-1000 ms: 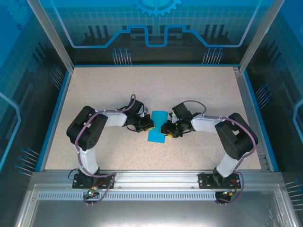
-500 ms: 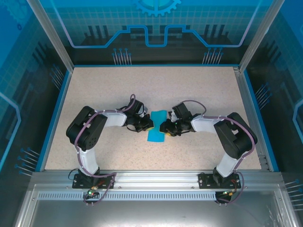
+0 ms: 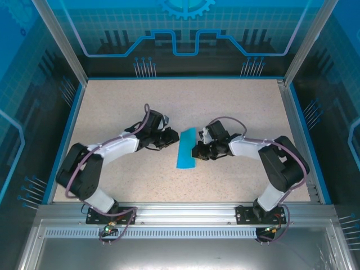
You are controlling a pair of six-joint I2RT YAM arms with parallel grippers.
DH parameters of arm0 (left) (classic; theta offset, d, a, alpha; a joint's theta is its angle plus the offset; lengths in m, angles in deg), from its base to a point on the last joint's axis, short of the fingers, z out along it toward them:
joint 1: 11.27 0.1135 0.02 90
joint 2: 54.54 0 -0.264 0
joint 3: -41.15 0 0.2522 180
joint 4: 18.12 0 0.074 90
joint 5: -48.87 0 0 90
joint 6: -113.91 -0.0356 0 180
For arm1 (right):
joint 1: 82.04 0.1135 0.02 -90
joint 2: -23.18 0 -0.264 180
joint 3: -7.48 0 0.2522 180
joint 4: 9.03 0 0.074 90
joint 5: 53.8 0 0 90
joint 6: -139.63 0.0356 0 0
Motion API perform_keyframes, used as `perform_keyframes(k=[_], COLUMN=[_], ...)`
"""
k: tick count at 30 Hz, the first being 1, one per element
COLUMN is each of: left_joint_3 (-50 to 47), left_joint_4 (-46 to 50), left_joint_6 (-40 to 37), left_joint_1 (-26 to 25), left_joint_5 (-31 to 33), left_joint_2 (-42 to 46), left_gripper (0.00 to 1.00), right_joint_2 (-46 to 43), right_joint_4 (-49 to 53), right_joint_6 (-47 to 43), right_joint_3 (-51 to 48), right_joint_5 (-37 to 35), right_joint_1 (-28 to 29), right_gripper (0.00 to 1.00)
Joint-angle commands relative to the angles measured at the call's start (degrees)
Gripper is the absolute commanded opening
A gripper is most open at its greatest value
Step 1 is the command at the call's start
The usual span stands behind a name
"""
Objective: Fold a paper plane with a square sheet of paper (pick it up from the middle)
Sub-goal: Turn over the paper at the center of the table.
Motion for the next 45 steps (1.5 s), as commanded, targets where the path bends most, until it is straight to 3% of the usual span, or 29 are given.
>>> perform_keyframes(k=[1, 6, 12, 15, 17, 26, 31, 32, 34, 38, 40, 42, 45], left_joint_3=[-2.5, -5.4, -9.1, -10.3, -11.0, -11.7, -11.8, -11.7, -11.7, -11.3, -11.0, -10.3, -8.8], left_joint_4=[6.1, 9.4, 12.5, 14.5, 15.4, 18.7, 19.4, 19.6, 19.4, 18.1, 17.2, 15.5, 12.0], left_joint_6=[0.4, 1.5, 3.8, 5.2, 6.0, 7.4, 6.5, 6.4, 5.9, 4.1, 3.6, 2.8, 1.8], left_joint_1=[0.5, 1.1, 2.4, 2.6, 2.7, 2.9, 3.1, 3.2, 3.2, 3.5, 3.7, 3.8, 3.9], left_joint_5=[9.8, 18.7, 26.3, 29.4, 30.9, 34.3, 34.2, 34.2, 33.8, 30.9, 28.4, 24.5, 17.1], left_joint_2=[7.7, 17.3, 25.6, 28.2, 29.4, 33.1, 33.9, 34.0, 34.1, 33.0, 31.1, 28.0, 22.6], left_gripper=[0.24, 0.3, 0.37, 0.39, 0.4, 0.42, 0.42, 0.43, 0.44, 0.47, 0.49, 0.5, 0.5], right_joint_2=[-6.6, -10.1, -5.0, -2.3, -1.0, 17.5, 25.4, 25.2, 22.3, 10.0, 3.9, -0.3, -2.0], right_joint_4=[14.7, 36.7, 62.4, 68.1, 67.4, 64.9, 60.7, 58.5, 52.9, 39.1, 30.3, 21.5, 13.4], right_joint_6=[-8.9, -14.6, -11.4, -8.4, -7.2, -2.9, -4.3, -5.2, -5.5, -8.4, -8.1, -7.1, -6.3], right_joint_3=[6.7, 17.0, 32.3, 36.5, 36.8, 41.7, 48.7, 49.1, 47.5, 35.3, 26.9, 19.1, 11.7], right_joint_5=[-5.1, -21.3, -51.0, -57.9, -58.9, -53.5, -43.9, -40.0, -35.7, -26.4, -19.0, -10.2, -3.2], right_joint_1=[-1.0, -0.1, 7.2, 10.6, 12.2, 19.4, 23.1, 23.4, 23.3, 19.5, 15.7, 11.2, 7.2], right_gripper=[0.07, 0.08, 0.08, 0.08, 0.1, 0.1, 0.19, 0.22, 0.38, 0.55, 0.55, 0.48, 0.37])
